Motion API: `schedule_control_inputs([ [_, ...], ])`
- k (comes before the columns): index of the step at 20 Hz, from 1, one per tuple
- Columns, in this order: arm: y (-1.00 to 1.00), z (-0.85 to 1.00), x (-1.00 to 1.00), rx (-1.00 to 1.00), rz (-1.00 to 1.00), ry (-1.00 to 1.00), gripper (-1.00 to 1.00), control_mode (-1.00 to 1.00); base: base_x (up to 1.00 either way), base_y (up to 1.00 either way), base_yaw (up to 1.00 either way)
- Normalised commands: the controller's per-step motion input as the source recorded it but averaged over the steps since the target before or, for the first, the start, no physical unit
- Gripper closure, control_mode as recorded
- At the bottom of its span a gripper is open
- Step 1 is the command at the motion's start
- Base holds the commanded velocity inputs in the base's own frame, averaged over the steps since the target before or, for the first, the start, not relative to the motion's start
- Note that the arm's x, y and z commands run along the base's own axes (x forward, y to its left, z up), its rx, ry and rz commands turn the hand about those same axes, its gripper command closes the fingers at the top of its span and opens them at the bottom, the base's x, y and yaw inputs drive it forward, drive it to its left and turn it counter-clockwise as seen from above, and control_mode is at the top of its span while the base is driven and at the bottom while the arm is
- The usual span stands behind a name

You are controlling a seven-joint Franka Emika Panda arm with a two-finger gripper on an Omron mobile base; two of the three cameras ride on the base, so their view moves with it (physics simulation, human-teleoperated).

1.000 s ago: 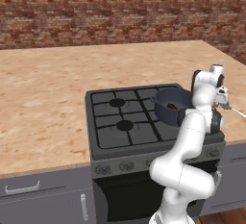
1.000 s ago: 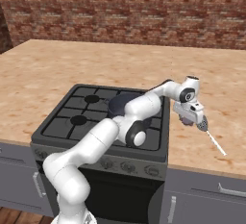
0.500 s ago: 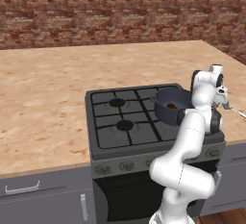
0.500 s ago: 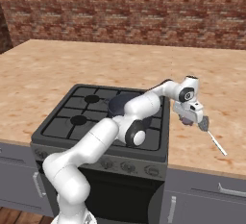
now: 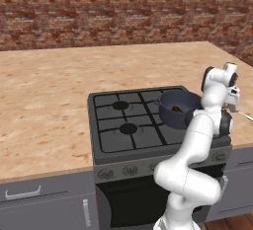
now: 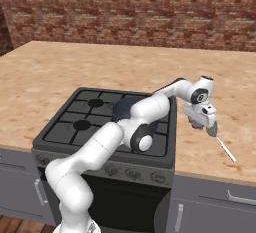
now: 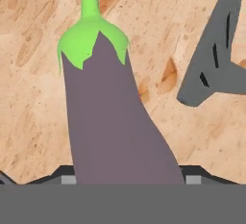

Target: Put the sweet potato and eggplant in the pot. Retrieve the spatula and lightly stir the vegetables in the pot.

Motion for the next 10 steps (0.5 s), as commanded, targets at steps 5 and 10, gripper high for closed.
schedule_control_inputs([
  [5, 0.12, 0.23, -0.95, 0.01, 0.0, -0.27, 1.0, -1.0, 0.0, 0.0, 0.0],
  [10, 0.38, 0.03, -1.0, -0.03, 0.05, -0.36, 1.0, -1.0, 0.0, 0.0, 0.0],
])
